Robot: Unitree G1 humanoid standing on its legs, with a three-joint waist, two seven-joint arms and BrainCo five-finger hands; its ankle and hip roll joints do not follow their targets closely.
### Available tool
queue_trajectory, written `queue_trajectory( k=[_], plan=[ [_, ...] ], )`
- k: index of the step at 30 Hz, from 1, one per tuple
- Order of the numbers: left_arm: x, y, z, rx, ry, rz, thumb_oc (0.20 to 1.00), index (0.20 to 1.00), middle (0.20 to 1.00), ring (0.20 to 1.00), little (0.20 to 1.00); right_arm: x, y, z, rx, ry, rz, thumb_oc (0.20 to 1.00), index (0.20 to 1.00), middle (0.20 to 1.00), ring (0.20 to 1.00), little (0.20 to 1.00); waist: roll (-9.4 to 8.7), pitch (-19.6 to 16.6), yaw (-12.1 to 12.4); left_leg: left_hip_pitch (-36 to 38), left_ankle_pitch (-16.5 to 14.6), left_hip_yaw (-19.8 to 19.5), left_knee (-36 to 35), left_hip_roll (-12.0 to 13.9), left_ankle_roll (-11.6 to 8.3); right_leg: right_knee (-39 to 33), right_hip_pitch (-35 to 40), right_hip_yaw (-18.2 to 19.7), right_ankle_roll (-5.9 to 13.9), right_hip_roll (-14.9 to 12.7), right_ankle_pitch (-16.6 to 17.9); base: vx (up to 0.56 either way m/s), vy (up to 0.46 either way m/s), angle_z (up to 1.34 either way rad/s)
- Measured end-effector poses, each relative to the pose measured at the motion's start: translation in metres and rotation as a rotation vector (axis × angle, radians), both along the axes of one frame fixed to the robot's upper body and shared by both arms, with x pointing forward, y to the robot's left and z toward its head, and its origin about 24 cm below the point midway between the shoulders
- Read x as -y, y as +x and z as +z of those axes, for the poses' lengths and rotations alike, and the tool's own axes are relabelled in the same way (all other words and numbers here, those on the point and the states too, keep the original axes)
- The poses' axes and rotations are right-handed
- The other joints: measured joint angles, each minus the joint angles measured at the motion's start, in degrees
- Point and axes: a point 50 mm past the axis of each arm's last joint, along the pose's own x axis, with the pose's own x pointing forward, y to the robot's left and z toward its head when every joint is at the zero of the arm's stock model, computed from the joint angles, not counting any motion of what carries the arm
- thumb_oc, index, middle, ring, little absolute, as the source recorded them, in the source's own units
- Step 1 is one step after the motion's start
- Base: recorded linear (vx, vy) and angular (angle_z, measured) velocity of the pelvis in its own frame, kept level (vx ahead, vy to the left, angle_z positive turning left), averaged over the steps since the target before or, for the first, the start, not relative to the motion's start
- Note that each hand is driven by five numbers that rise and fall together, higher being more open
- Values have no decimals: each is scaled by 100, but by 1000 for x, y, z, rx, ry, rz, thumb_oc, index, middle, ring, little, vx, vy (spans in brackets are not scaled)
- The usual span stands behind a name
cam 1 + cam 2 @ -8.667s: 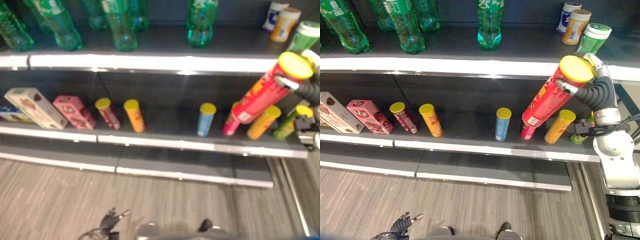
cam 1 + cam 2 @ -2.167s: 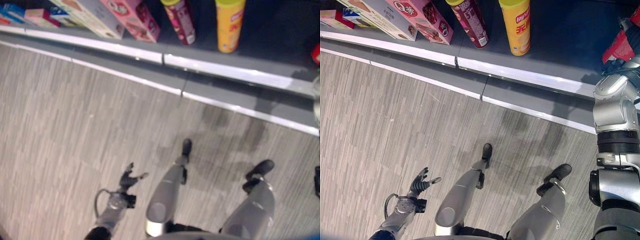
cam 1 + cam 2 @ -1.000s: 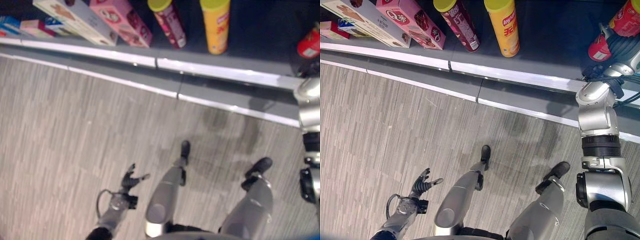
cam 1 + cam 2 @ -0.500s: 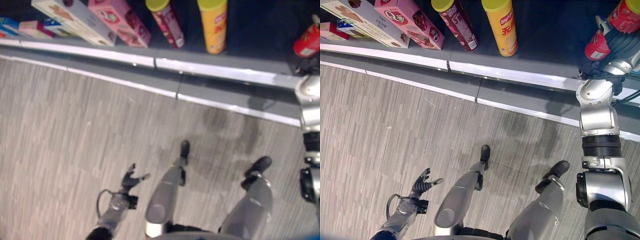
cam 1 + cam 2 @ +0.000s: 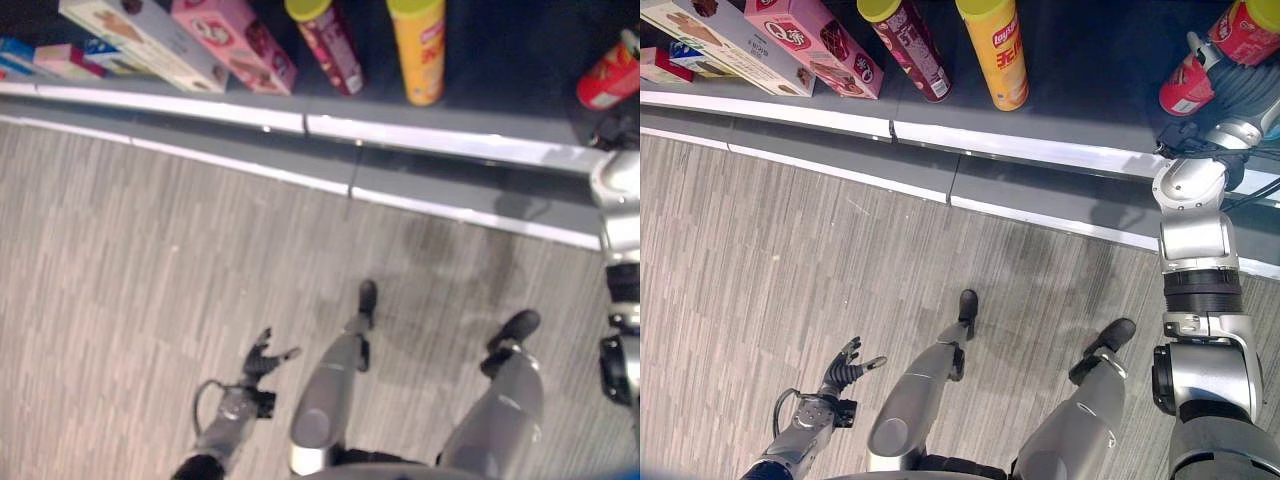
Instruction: Put the goods on the table back onto the shelves and tidy them up.
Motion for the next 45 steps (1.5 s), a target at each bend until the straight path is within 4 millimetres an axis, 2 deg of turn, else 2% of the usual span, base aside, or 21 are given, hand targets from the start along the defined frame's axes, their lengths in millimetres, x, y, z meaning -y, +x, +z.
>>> queue_trajectory(
  k=[14, 19, 38, 45],
  plan=[
    [0, -1, 0, -5, -10, -10, 1000, 1000, 1000, 1000, 1000, -2, 3, 7, -19, -6, 109, 1000, 1000, 1000, 1000, 1000, -2, -2, -46, 1, 58, -3, -61, 15, -12, 12, -33, 2, -22, 12, 9, 0, 0, 0],
    [0, -1, -1, -8, -14, -14, 1000, 1000, 1000, 1000, 1000, -8, 5, 12, -54, -82, 121, 1000, 1000, 1000, 1000, 1000, -4, -3, -5, 1, 122, -7, -143, 17, -14, 12, -51, -16, -29, 11, 14, -1, -5, 1],
    [0, -1, -1, -9, -13, -10, 1000, 1000, 1000, 1000, 1000, -13, -1, 14, -62, -176, 19, 1000, 1000, 1000, 1000, 1000, -6, 0, 21, -47, 134, -4, -184, 7, -13, -2, -128, -3, -28, 9, 12, 0, 0, 0],
    [-1, -1, -1, -7, -9, -5, 1000, 1000, 1000, 1000, 1000, -30, -14, 21, 16, -253, 16, 1000, 1000, 1000, 1000, 1000, -32, 24, 6, -100, 131, 1, -186, 5, -8, -17, -177, -10, -28, 9, 12, 0, 0, 0]
  ],
)
